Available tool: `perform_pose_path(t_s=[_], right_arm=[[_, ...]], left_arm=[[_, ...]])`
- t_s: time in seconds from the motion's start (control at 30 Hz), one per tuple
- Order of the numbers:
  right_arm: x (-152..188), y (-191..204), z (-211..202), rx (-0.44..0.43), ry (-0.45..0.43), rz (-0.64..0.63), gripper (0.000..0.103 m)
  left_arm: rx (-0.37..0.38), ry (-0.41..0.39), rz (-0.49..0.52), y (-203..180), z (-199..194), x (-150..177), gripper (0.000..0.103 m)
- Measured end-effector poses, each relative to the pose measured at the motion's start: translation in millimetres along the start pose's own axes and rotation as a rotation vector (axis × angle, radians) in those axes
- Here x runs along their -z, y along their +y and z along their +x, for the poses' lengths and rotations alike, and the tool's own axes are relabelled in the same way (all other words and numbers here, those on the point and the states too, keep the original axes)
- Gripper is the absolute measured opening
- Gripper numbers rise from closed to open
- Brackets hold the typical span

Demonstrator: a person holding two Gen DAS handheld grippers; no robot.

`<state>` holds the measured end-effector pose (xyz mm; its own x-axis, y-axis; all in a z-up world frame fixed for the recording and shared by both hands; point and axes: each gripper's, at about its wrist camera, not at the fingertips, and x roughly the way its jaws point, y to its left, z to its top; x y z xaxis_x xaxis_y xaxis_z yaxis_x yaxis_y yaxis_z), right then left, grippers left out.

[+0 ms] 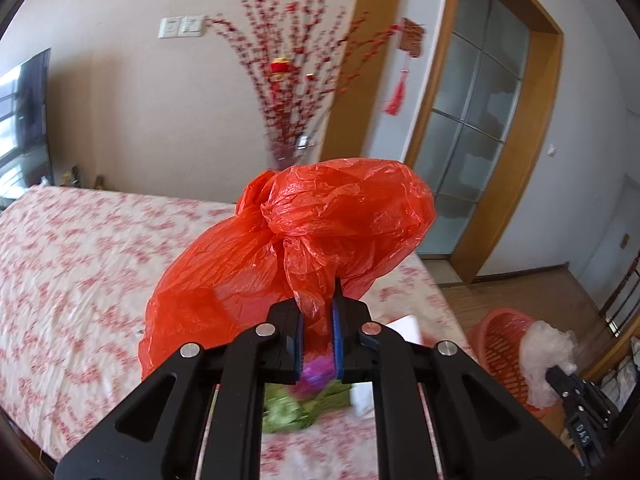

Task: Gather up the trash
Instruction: 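Grasp the red-orange bag with the left gripper while the right gripper grasps the clear bag, then carry both bags over the orange wastebasket and open both grippers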

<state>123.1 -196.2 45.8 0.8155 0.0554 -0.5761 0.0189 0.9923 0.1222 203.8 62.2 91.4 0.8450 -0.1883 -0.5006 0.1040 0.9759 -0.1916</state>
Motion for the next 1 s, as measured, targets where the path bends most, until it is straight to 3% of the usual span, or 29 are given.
perform_pose_path(t_s=[0.27,0.63,1.0], right_arm=[[-20,-31,-1,0.057,-0.043,0.038,0.017],[-26,-107,-8,0.178,-0.078,0.153,0.017],[-13,-172,1,0.268,-0.058,0.247,0.017]], left_arm=[[0.134,0.034,0.080,-67,23,4,0.010],[0.357,0.168,0.173,-171,67,47,0.010],[0.472,0.266,0.234,-237,101,77,0.010]])
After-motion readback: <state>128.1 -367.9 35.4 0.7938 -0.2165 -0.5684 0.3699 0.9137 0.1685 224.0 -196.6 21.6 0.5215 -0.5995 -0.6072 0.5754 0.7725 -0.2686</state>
